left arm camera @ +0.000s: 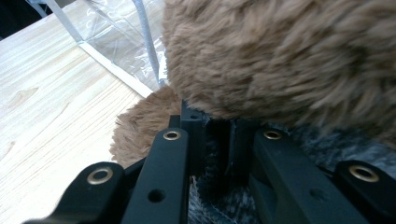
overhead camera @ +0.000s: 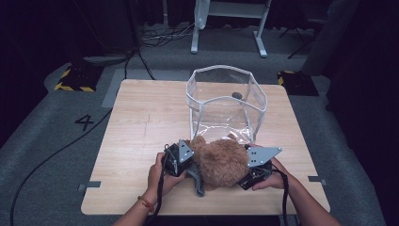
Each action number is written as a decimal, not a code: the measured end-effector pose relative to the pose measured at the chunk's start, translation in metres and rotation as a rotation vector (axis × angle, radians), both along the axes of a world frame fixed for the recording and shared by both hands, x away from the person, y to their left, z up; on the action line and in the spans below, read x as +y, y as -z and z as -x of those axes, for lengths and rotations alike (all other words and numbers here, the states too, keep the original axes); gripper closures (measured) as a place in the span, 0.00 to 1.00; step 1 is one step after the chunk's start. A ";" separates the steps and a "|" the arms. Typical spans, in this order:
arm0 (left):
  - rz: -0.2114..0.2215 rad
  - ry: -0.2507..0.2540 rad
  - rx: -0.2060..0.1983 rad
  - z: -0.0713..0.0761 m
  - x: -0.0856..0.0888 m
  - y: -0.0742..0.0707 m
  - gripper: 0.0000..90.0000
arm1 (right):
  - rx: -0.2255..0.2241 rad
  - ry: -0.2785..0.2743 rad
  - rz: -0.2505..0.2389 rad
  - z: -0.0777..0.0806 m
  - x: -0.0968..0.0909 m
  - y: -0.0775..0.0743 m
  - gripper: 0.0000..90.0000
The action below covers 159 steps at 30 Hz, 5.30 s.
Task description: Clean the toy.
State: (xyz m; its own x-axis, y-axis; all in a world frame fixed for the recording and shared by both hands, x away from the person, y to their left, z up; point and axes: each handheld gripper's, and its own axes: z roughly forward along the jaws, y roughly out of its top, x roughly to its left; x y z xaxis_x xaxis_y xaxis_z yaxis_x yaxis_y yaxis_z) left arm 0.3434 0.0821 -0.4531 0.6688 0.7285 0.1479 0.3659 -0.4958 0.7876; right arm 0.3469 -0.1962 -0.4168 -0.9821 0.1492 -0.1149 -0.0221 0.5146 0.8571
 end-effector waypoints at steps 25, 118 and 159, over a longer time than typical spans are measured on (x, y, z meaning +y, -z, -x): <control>0.163 0.325 -0.057 0.069 0.011 -0.040 0.85 | 0.075 0.245 -0.207 -0.025 0.026 -0.025 0.62; 0.417 0.248 -0.358 0.010 0.000 -0.155 0.94 | 0.135 0.199 -0.266 -0.029 0.003 -0.021 0.65; 0.074 0.396 -0.083 0.042 -0.056 -0.021 0.95 | 0.111 0.330 -0.367 -0.038 -0.041 -0.026 0.65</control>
State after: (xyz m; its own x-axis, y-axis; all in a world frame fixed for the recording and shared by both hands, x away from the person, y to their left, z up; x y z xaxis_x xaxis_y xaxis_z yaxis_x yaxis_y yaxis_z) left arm 0.3013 0.0266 -0.4316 0.8876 0.4280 0.1701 0.0917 -0.5262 0.8454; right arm 0.3853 -0.2368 -0.3904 -0.8793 0.4644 0.1058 0.1923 0.1429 0.9709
